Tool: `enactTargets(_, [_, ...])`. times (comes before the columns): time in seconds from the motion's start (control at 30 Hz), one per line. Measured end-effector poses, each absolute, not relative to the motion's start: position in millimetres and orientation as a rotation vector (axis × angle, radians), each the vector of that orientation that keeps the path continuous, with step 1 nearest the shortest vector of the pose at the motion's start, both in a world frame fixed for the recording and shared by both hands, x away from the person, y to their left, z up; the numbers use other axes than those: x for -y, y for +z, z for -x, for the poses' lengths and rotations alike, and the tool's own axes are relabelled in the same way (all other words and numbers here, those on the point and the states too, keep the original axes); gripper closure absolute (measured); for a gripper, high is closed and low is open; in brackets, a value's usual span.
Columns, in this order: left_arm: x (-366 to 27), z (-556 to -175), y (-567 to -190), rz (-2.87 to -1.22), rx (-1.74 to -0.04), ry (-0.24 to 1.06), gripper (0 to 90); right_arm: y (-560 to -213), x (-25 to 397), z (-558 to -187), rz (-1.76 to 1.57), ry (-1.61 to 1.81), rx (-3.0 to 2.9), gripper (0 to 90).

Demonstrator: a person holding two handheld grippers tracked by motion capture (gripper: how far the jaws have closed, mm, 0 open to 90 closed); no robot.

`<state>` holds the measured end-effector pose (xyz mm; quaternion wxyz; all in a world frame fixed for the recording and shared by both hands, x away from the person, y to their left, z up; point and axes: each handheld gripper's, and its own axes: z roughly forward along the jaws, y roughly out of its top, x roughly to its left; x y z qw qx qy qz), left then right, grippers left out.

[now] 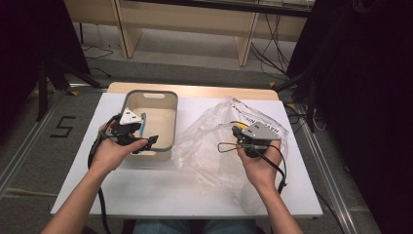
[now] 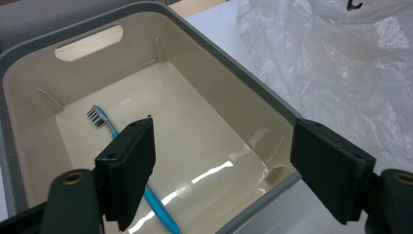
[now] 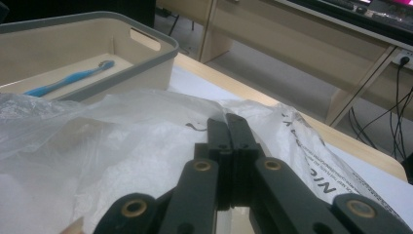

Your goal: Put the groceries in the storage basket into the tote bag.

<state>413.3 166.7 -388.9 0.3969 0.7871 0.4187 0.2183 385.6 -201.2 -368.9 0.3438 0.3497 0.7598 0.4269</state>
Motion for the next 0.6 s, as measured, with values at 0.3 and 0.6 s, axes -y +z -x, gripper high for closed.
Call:
enactTargets(0.3, [-167, -419, -392, -2.009, -1.066, 0.528, 25.7, -367, 203, -386, -0.920, 1.113, -1.971, 90.0])
enactTargets(0.6, [-167, -443, -393, -2.047, -1.143, 0.504, 28.2, -370, 204, -386, -0.917, 1.113, -1.981, 90.0])
